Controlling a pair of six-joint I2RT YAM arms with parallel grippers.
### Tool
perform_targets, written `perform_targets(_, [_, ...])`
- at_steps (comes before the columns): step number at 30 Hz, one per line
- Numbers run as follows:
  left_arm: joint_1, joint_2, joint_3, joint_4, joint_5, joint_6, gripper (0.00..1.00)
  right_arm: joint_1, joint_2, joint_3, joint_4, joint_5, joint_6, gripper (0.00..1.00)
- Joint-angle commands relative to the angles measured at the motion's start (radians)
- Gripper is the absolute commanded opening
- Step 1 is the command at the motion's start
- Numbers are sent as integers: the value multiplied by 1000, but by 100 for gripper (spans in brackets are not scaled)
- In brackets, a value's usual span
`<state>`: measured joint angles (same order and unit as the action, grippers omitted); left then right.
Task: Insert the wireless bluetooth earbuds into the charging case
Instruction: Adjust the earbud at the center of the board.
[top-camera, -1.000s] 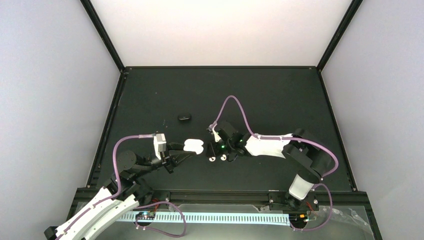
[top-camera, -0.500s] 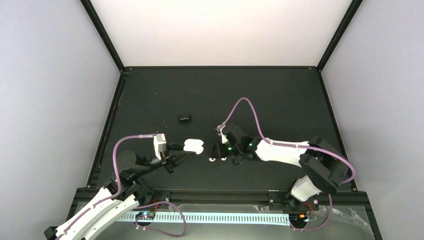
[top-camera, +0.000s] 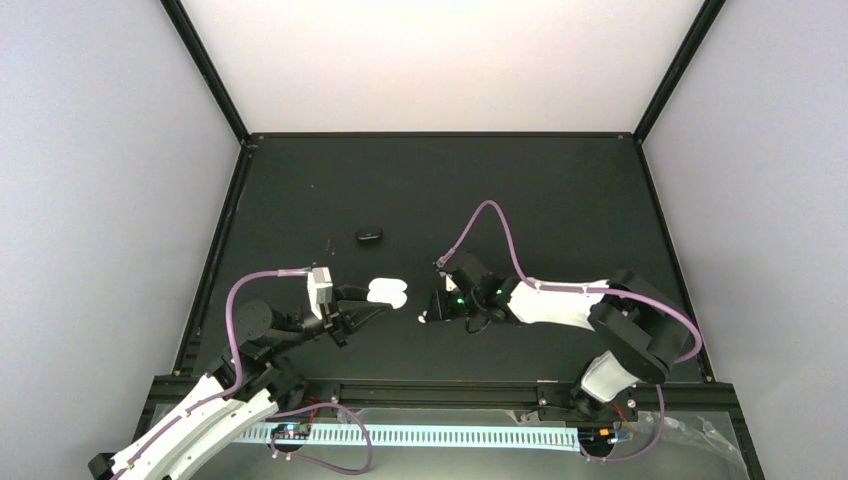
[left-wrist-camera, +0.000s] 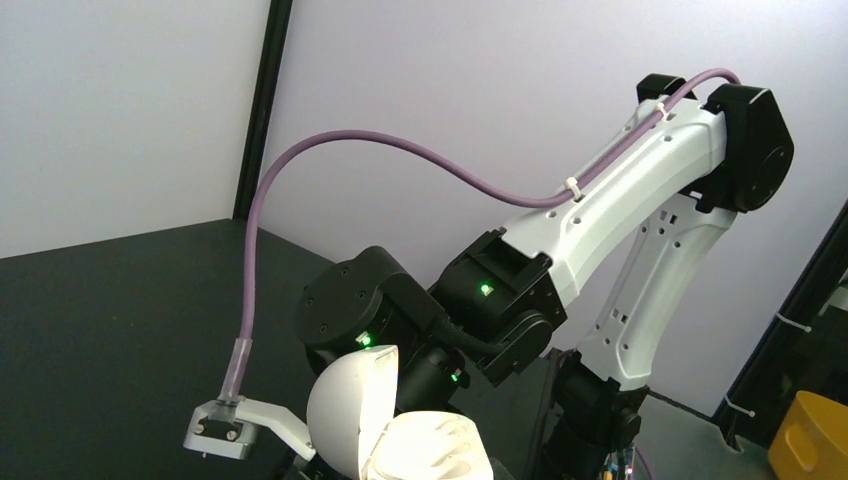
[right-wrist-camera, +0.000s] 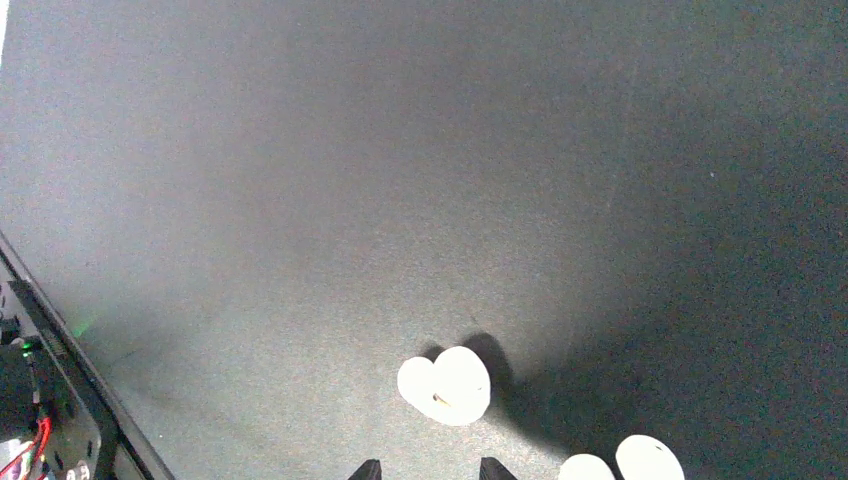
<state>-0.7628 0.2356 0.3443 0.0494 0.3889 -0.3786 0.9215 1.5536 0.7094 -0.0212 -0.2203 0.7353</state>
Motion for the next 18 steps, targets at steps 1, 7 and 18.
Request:
perform_targets(1, [-2, -1, 33, 1, 10, 0, 2, 6, 40, 13, 22, -10, 23, 24])
perform_targets(7, [-2, -1, 32, 2, 10, 1, 2, 5, 76, 21, 33, -9, 18, 25])
perform_targets(18, [-1, 3, 30, 1, 7, 1, 2, 5, 126, 54, 35, -1, -13, 23])
